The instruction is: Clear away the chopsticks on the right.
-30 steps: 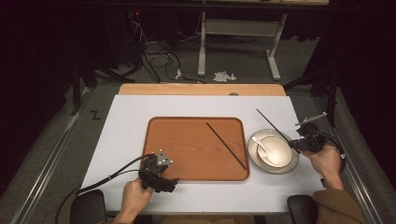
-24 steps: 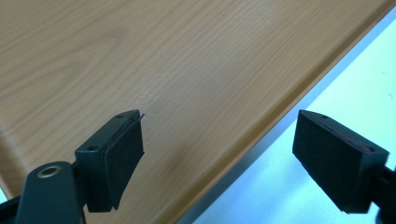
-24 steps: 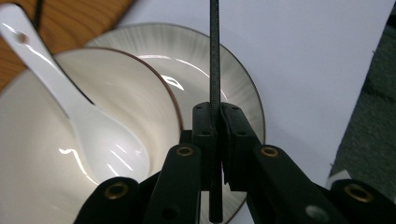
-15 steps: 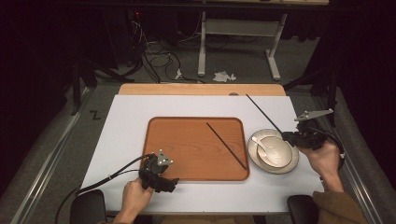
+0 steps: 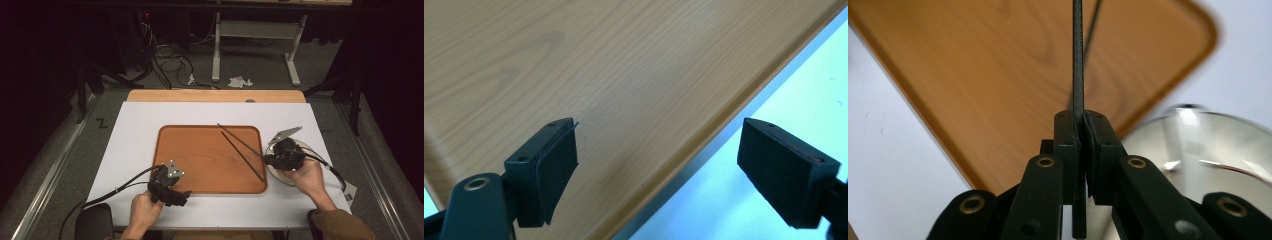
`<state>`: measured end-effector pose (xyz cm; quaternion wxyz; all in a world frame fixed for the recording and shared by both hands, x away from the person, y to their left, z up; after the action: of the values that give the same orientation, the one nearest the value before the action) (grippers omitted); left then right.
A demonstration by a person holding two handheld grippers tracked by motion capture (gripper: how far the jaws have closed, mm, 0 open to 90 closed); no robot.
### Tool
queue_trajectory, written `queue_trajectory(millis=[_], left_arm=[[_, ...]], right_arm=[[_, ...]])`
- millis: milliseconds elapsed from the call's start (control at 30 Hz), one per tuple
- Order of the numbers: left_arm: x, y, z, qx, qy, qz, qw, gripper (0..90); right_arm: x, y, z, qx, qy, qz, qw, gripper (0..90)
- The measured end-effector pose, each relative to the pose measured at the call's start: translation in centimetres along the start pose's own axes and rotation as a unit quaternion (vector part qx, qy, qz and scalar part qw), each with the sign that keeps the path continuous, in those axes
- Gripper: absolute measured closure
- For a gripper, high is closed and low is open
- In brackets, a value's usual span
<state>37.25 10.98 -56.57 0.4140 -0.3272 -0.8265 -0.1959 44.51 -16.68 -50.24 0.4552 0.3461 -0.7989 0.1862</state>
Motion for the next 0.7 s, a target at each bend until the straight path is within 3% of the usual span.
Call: queue_trajectory(millis=[133, 400, 700], left_arm=[[0.0, 0.0, 0.0, -0.001, 0.001, 0.0, 1.0, 16.5], [0.0, 0.0, 0.1, -0.001, 0.003, -0.001, 1.0, 16.6], [0.0, 0.0, 0.0, 0.0, 0.003, 0.0, 1.0, 16.6]], right_arm=[[-3.0, 1.5, 1.1, 0.006, 0.059, 0.003, 0.9983, 86.0], [-5.3, 2.2, 1.6, 0.005, 0.08, 0.0, 0.9968, 85.8], [-6.4, 2.8, 1.9, 0.011, 0.091, -0.003, 0.9958, 85.4]])
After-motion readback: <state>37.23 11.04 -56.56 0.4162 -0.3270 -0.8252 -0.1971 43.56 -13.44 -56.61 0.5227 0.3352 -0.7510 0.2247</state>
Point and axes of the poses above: each handheld gripper's, and its own axes: x roughly backward along the jaws, z roughly out of its underside, y roughly to its left, the point moved 10 cm from there along -x, roughly forward along the jaws, and after that the axes turned 5 degrees about -x, right-handed, at the moved point
